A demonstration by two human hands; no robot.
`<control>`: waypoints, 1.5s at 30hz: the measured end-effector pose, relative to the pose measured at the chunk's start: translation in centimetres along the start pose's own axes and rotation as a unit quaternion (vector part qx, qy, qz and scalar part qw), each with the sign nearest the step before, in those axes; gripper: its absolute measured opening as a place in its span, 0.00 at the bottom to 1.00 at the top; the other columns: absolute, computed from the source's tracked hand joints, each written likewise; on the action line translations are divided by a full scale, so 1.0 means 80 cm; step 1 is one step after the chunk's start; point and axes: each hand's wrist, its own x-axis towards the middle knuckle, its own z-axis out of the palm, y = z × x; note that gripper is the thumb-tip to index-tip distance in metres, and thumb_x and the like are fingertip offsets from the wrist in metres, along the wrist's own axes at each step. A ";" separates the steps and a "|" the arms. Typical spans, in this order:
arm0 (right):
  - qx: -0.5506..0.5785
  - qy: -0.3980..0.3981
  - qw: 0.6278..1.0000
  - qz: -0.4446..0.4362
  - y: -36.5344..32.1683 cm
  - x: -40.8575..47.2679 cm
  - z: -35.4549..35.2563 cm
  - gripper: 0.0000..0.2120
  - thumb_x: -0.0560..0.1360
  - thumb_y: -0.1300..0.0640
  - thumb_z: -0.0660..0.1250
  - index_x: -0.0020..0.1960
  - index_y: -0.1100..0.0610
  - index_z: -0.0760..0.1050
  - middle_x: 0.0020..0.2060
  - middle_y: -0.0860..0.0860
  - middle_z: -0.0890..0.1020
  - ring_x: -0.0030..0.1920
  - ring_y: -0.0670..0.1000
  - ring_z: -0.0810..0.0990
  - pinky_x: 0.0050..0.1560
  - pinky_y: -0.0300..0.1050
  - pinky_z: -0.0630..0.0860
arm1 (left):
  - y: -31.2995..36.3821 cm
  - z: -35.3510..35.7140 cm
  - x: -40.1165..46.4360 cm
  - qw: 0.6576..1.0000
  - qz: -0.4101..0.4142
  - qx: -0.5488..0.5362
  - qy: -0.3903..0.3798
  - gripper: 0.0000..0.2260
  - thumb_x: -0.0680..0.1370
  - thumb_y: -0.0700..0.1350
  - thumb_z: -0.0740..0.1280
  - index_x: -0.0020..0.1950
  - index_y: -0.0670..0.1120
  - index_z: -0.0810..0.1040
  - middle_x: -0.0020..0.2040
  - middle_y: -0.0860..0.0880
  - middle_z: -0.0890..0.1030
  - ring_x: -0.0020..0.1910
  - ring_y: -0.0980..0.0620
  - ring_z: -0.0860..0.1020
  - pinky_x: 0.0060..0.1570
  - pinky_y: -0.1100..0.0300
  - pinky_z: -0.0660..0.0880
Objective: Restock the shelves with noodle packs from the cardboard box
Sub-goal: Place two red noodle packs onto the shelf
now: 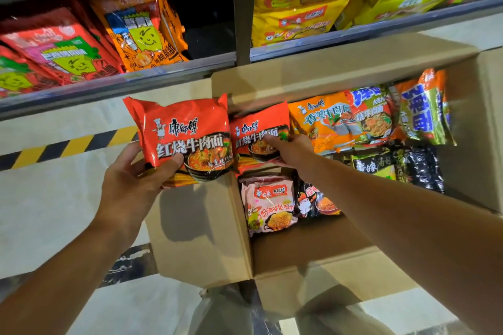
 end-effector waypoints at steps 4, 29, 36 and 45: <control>0.005 -0.040 0.999 -0.035 -0.033 -0.061 -0.037 0.11 0.74 0.49 0.74 0.50 0.56 0.81 0.48 0.53 0.84 0.45 0.49 0.83 0.48 0.48 0.83 | 0.037 -0.020 -0.020 1.000 -0.001 0.001 0.007 0.19 0.70 0.40 0.77 0.58 0.53 0.81 0.49 0.52 0.86 0.48 0.50 0.85 0.45 0.56 0.81; 0.029 -0.008 0.909 -0.416 -0.299 -0.788 -0.291 0.17 0.73 0.59 0.75 0.60 0.52 0.78 0.52 0.45 0.85 0.52 0.39 0.82 0.49 0.39 0.77 | 0.532 -0.268 -0.472 0.973 0.230 -0.031 -0.021 0.17 0.74 0.35 0.73 0.60 0.49 0.80 0.48 0.54 0.87 0.44 0.59 0.84 0.40 0.67 0.79; 0.082 -0.012 0.863 -0.499 -0.313 -0.917 -0.317 0.17 0.73 0.58 0.75 0.61 0.53 0.79 0.52 0.45 0.86 0.52 0.41 0.83 0.48 0.33 0.77 | 0.574 -0.325 -0.589 0.960 0.274 -0.055 0.030 0.19 0.71 0.44 0.78 0.60 0.53 0.80 0.51 0.55 0.86 0.53 0.58 0.83 0.55 0.56 0.80; 0.070 -0.049 0.797 -0.597 -0.316 -1.022 -0.340 0.22 0.72 0.53 0.75 0.65 0.51 0.77 0.55 0.42 0.85 0.57 0.41 0.81 0.54 0.38 0.78 | 0.588 -0.364 -0.732 0.931 0.345 -0.077 0.085 0.28 0.72 0.50 0.77 0.70 0.52 0.74 0.59 0.51 0.84 0.60 0.53 0.81 0.60 0.49 0.79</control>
